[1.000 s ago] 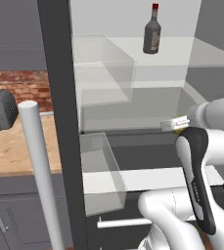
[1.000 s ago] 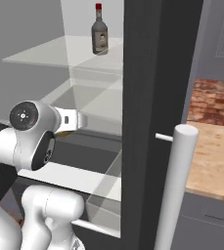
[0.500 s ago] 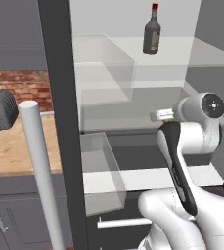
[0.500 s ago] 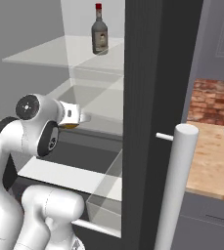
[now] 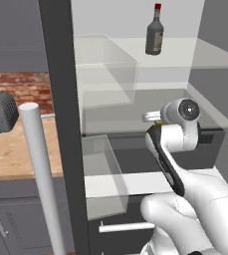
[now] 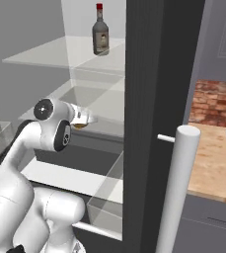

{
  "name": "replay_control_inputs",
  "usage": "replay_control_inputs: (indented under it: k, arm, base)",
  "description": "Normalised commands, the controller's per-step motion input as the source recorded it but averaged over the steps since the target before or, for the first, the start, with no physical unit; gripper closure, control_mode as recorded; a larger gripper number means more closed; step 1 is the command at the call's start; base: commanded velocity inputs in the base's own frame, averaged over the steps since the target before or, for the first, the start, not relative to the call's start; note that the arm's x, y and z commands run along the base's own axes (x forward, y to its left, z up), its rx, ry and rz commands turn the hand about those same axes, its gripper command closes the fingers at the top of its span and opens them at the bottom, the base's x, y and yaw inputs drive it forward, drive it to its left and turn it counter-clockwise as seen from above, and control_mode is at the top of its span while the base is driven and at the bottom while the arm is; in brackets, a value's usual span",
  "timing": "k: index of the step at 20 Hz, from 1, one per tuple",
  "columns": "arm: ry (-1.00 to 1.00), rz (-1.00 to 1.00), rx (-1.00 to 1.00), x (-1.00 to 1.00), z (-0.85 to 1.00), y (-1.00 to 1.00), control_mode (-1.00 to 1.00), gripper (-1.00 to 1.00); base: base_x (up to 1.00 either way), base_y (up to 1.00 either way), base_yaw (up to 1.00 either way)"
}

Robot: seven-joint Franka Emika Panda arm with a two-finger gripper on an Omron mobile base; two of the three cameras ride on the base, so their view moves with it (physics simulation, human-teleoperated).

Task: Place the liquor on the top shelf of the fridge to keep it out of children's reach, and place the squash and lemon on lower shelves for easy access.

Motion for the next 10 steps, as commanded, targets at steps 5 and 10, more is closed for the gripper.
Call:
replay_control_inputs:
  k: [5, 10]
  arm:
    - [0.00, -0.01, 0.00, 0.81, -0.33, 0.00, -1.00, 1.00]
    - [0.00, 0.00, 0.00, 0.80, -0.23, 0.00, -1.00, 1.00]
  base:
    - [0.00, 0.00, 0.00]
    - [0.00, 0.00, 0.00]
